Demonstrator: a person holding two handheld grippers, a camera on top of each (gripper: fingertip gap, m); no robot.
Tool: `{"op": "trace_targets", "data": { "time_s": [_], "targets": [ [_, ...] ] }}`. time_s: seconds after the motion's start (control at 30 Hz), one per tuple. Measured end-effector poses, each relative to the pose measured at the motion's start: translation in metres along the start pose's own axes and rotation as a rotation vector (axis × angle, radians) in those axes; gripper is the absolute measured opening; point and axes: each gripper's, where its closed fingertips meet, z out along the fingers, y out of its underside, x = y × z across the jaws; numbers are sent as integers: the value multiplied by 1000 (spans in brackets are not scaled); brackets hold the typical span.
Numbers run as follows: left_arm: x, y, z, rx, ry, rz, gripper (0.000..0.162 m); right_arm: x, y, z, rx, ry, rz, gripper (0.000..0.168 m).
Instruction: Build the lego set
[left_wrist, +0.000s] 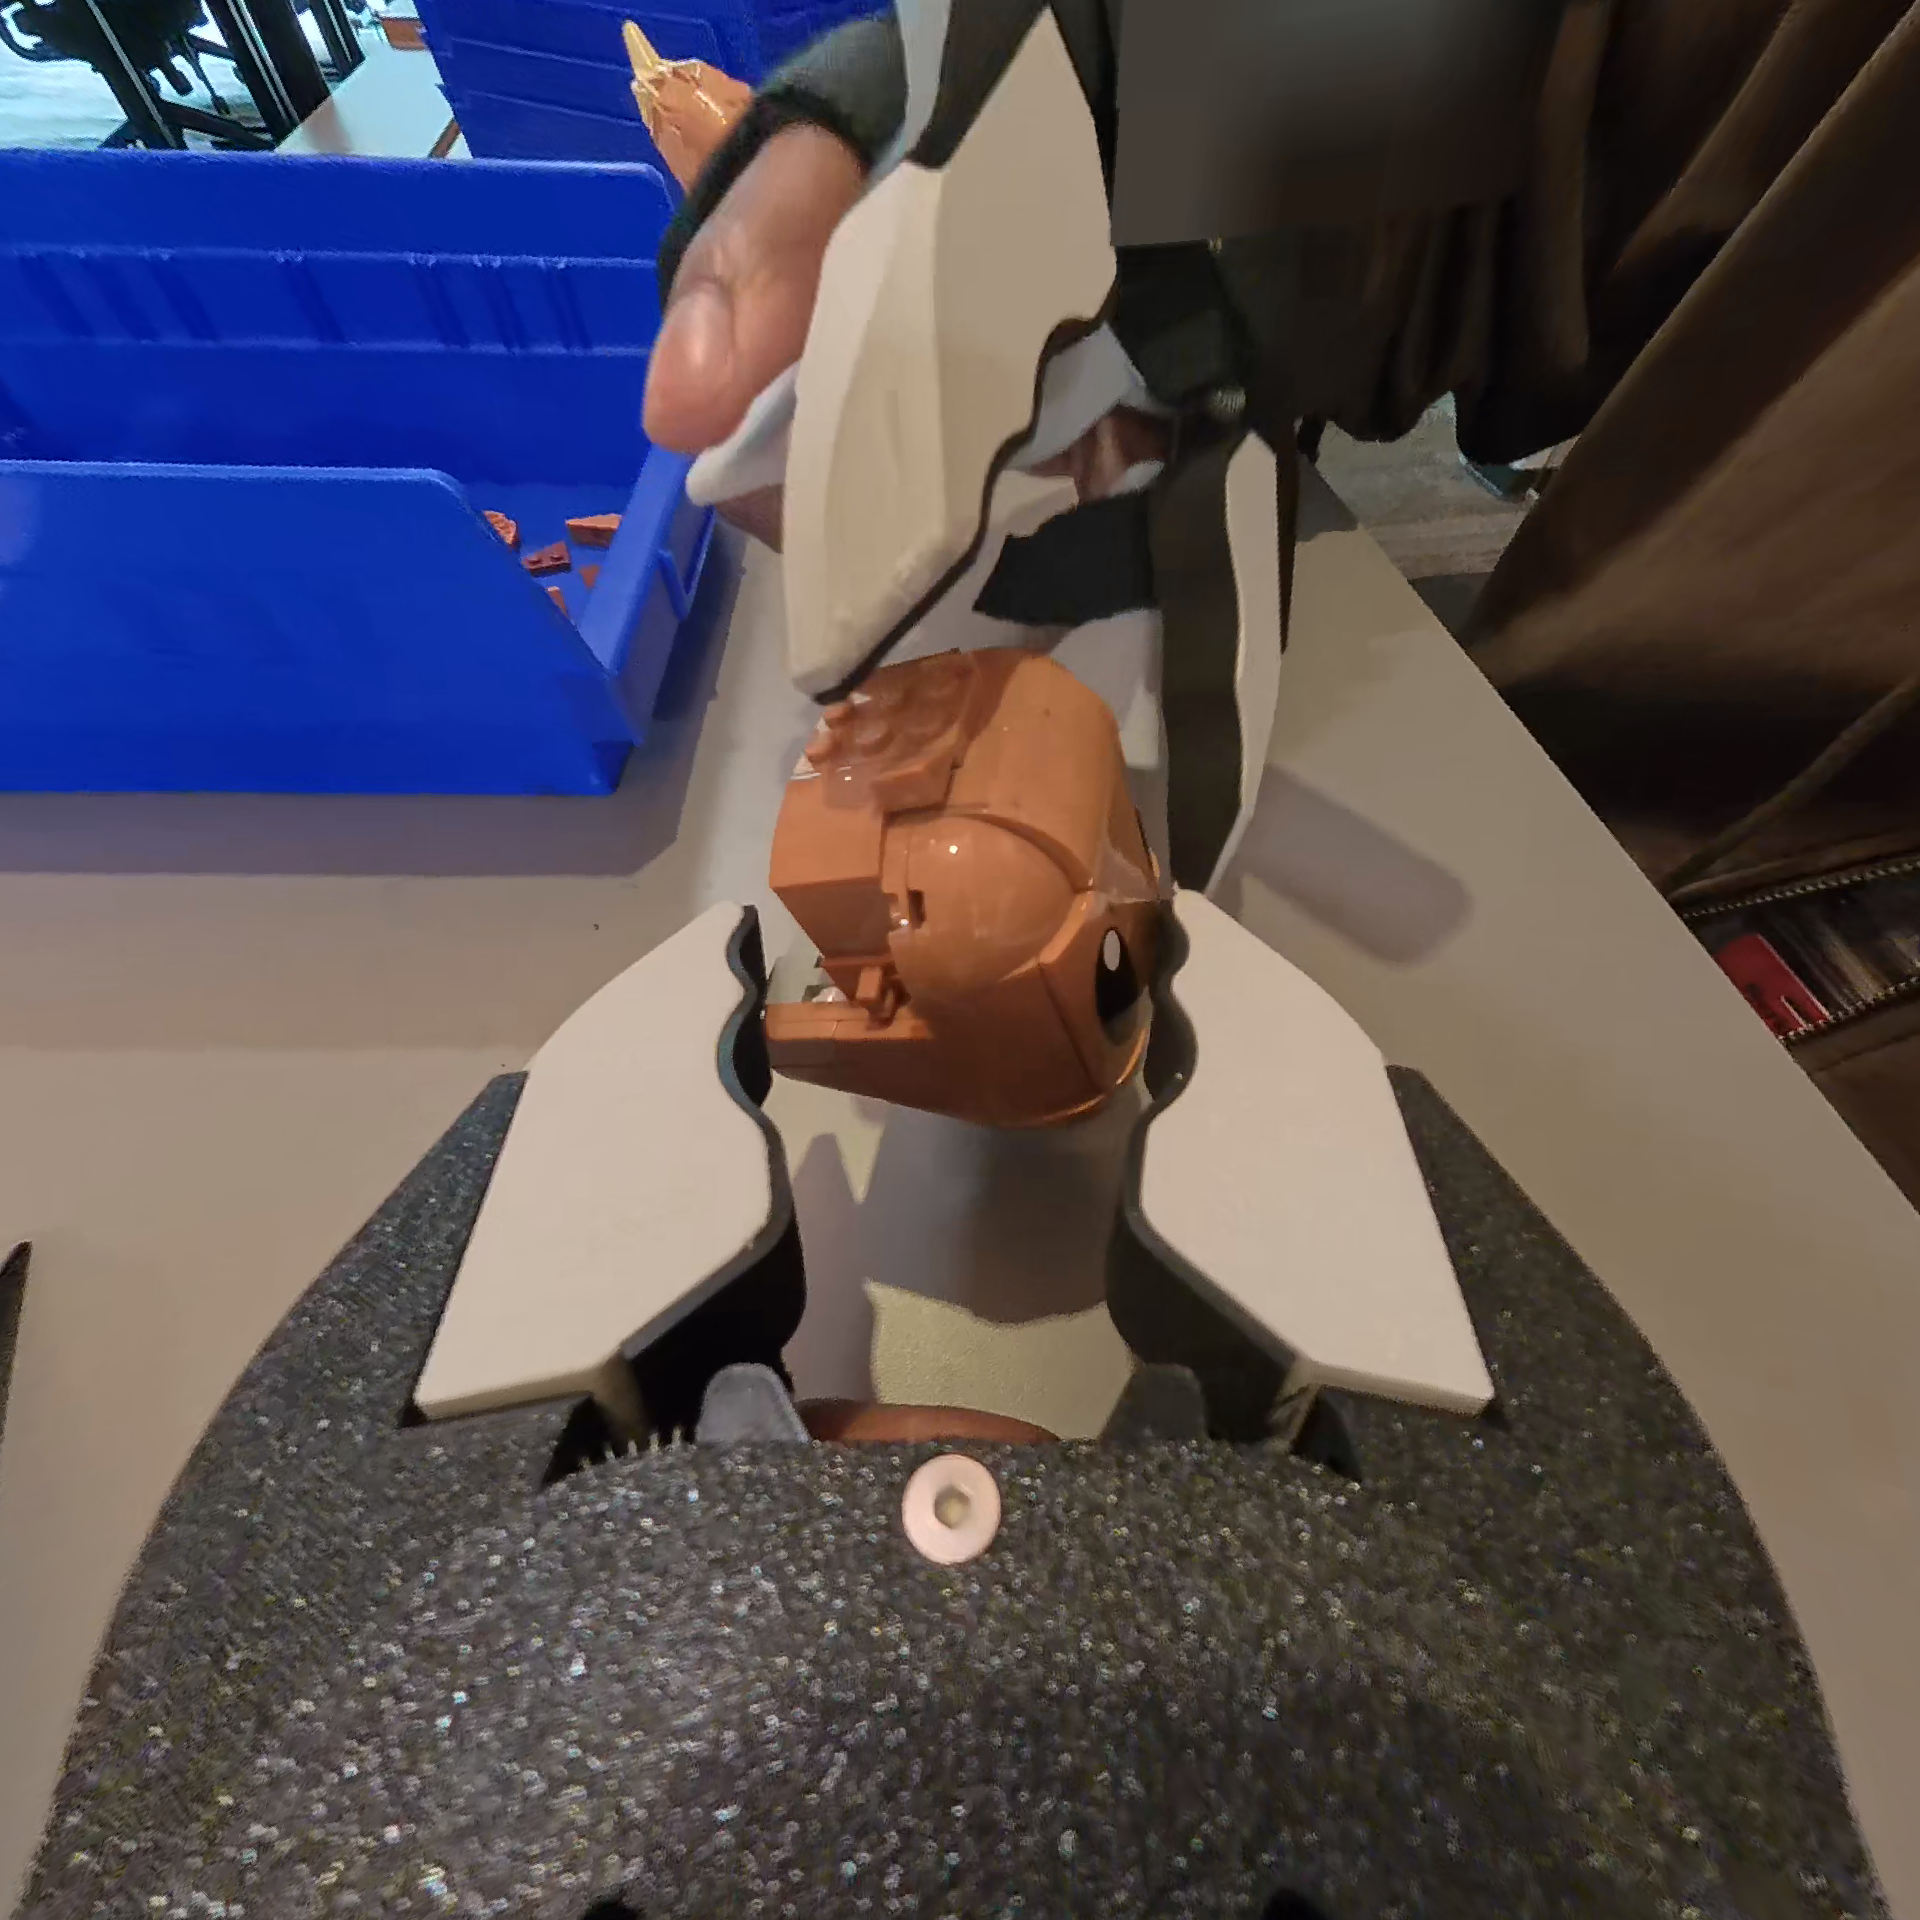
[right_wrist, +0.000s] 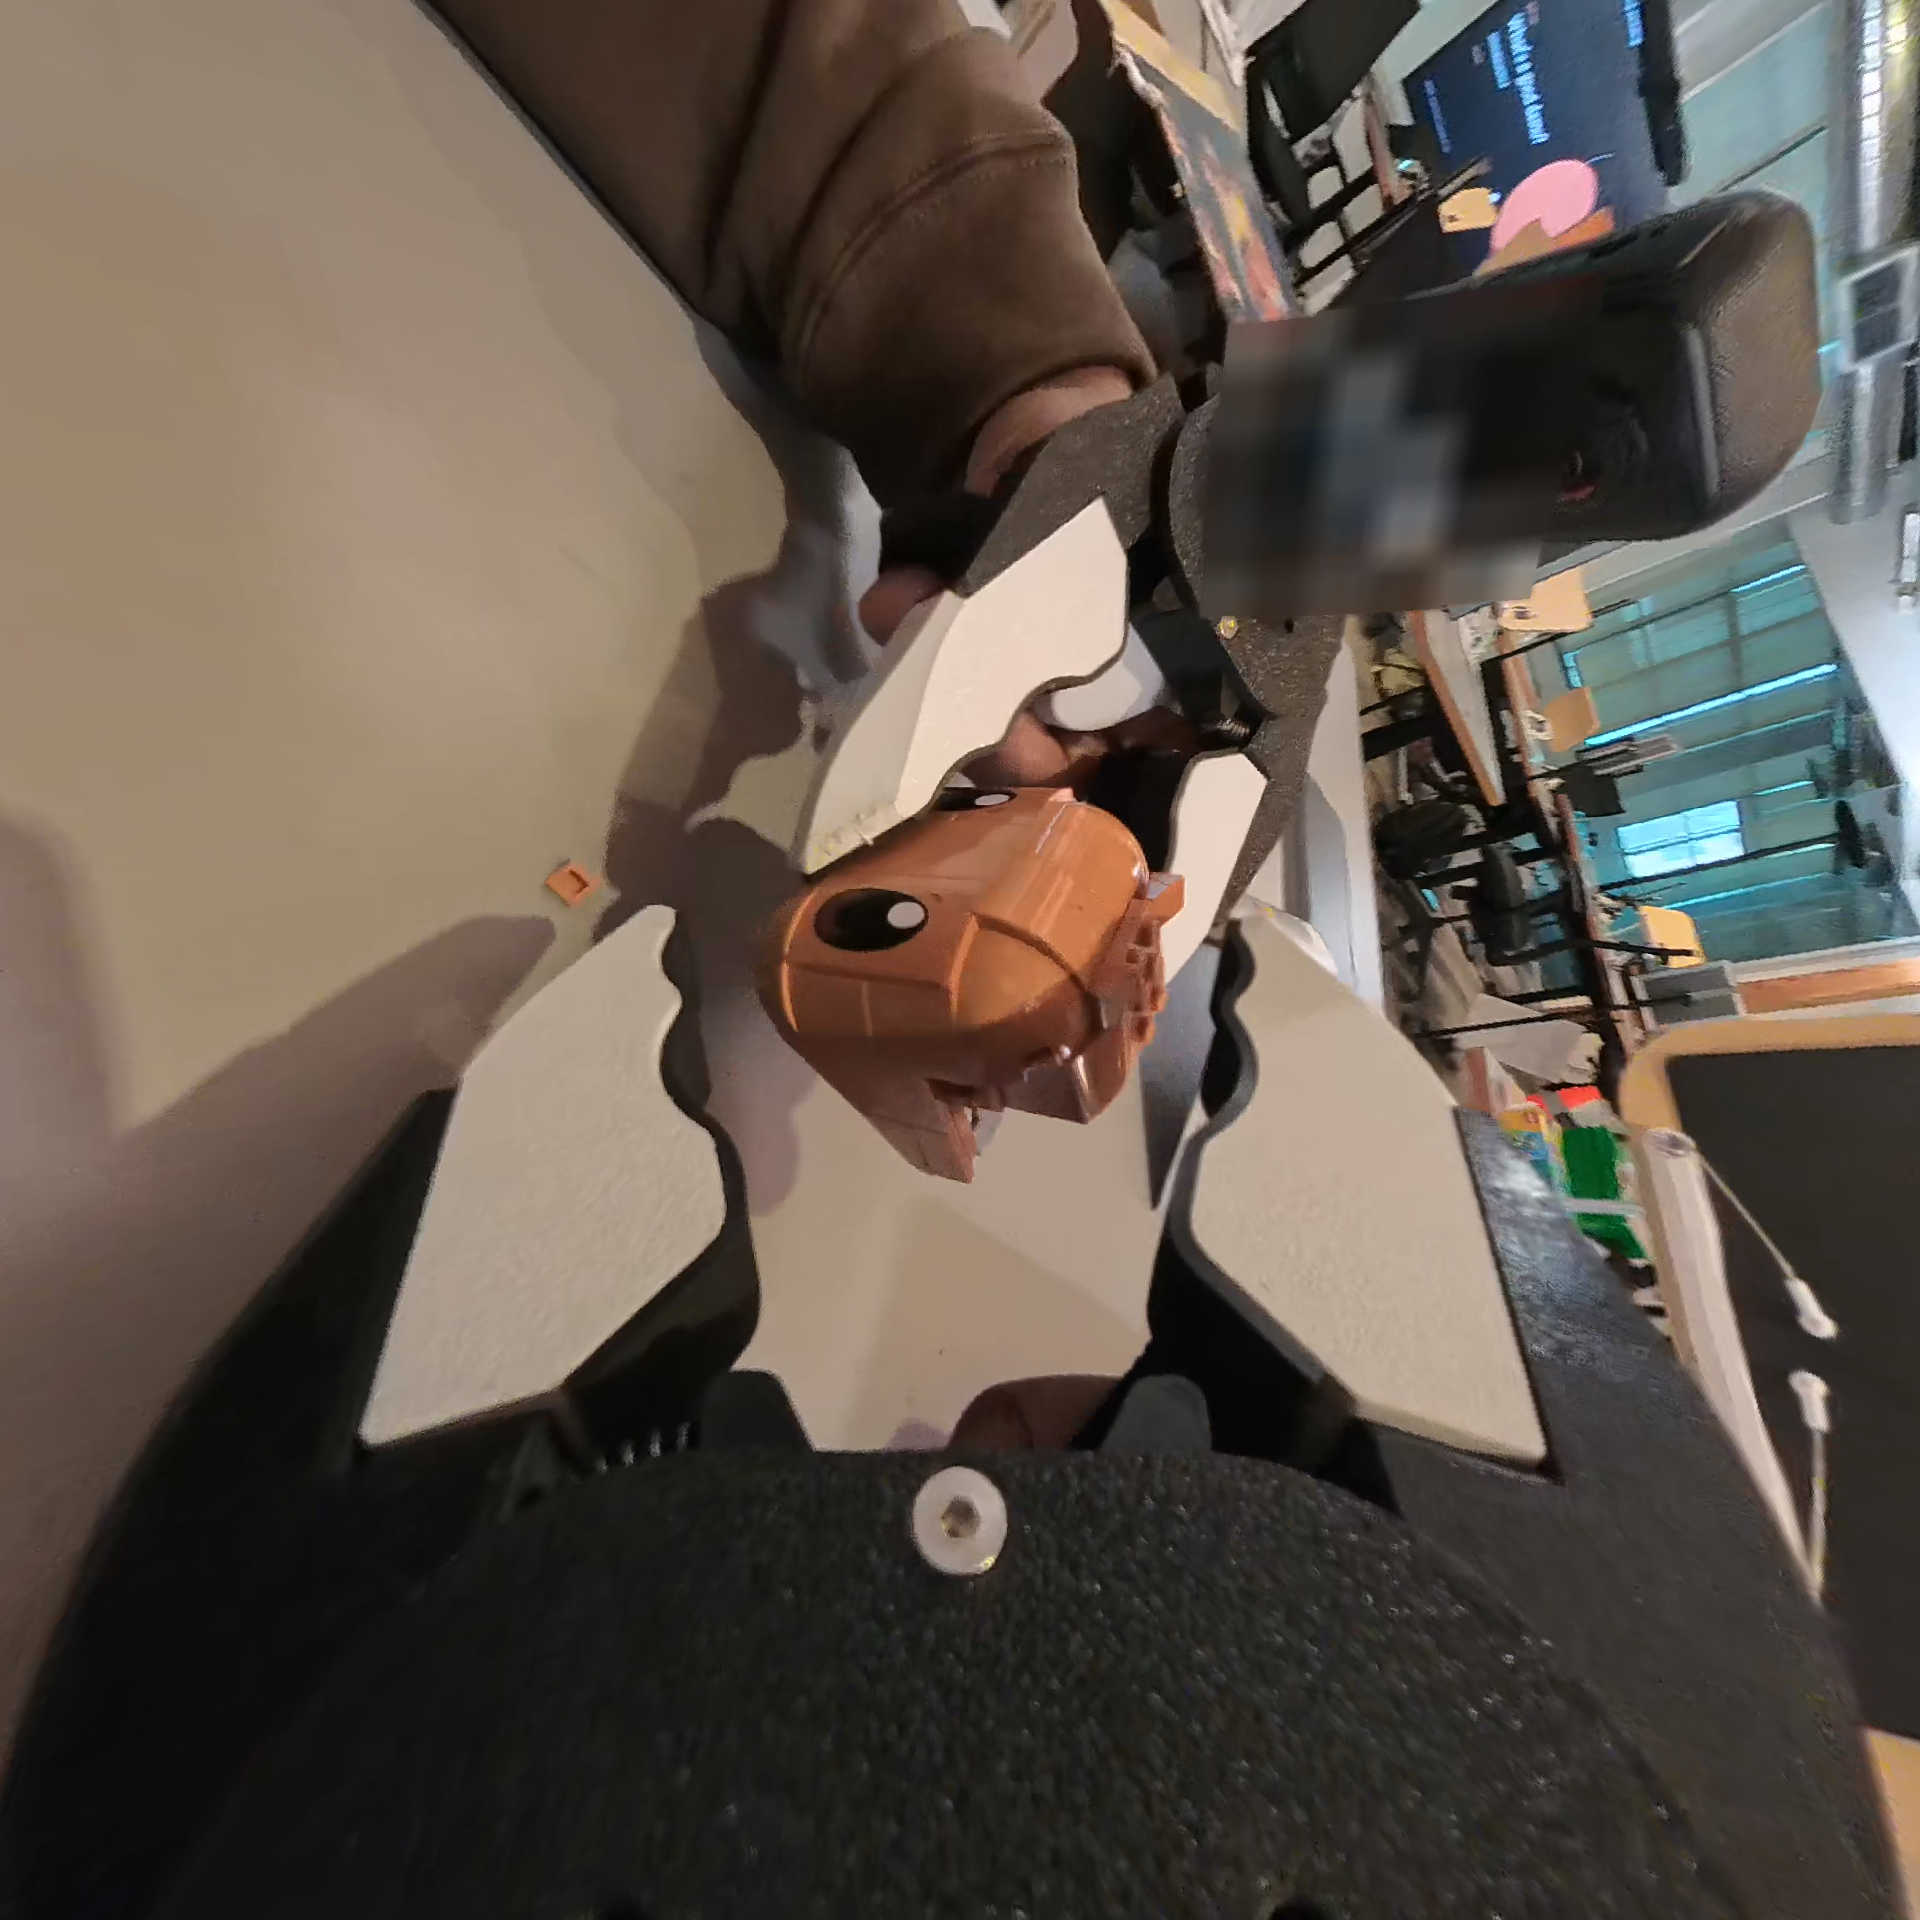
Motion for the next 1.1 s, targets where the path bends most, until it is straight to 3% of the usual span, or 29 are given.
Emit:
{"op": "trace_targets", "data": {
  "time_s": [0.17, 0.47, 1.1],
  "targets": [
    [1, -1, 0, 1, 2, -7, 71, 2, 0, 9, -1, 67, -41, 103],
    [1, -1, -1, 12, 15, -32, 71, 3, -2, 15, 23, 69, -63, 86],
    [-2, -5, -5, 67, 33, -101, 71, 9, -4, 16, 76, 111, 16, 83]
  ]
}}
